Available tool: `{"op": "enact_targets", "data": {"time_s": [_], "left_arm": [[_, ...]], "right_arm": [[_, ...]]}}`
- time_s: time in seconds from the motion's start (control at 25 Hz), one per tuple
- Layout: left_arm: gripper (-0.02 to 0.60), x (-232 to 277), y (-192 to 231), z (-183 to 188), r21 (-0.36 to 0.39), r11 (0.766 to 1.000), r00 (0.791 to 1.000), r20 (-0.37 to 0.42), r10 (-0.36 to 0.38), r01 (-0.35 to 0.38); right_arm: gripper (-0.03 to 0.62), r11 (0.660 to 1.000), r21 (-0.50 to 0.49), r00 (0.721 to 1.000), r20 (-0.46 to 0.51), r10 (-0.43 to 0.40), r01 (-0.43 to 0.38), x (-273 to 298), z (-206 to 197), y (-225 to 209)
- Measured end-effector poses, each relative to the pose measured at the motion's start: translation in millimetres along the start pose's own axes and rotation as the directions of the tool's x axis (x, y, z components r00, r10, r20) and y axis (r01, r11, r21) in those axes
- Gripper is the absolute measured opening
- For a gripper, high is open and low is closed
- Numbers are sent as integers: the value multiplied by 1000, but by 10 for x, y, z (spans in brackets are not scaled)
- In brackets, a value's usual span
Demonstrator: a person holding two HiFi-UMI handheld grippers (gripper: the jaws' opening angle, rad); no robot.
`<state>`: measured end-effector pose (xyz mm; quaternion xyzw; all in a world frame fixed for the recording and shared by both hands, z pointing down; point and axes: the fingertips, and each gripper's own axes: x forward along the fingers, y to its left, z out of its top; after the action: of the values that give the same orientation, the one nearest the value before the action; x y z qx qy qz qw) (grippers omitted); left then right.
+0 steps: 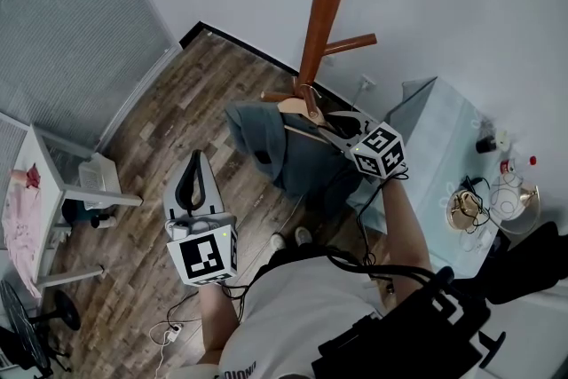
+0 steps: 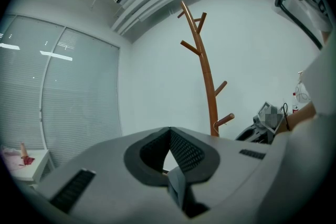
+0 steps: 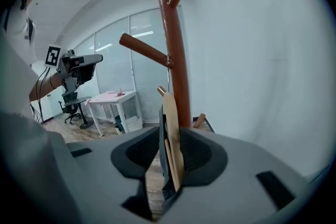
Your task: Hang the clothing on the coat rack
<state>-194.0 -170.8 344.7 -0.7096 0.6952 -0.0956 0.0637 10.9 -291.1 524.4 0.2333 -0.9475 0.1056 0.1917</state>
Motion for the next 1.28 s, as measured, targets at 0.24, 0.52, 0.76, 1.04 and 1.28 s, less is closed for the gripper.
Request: {"op": "enact_targets", "data": {"time_s": [0.24,0.52,0.76,1.04,1.28], "left_arm": [[13,5,-32,15,-7,1000,1000,14,-17,17],[12,8,-81,55,-11,999,998,38,-51,51],[12,-15,-127,68,-13,998,997,45,-64,64],[12,-51,-142,77,-9,998,996,48,-69,70],[12,-77,-154,93,-3,998,996,53,-70,70]], "right_arm": [[118,996,14,994,65,-84,83,-186,139,-54],[26,986,-9,981,107,-163,165,-378,262,-6],[18,980,-25,975,107,-193,196,-505,282,27],[18,979,-42,976,102,-193,198,-545,293,76],[18,979,-58,978,91,-190,196,-550,277,102]]}}
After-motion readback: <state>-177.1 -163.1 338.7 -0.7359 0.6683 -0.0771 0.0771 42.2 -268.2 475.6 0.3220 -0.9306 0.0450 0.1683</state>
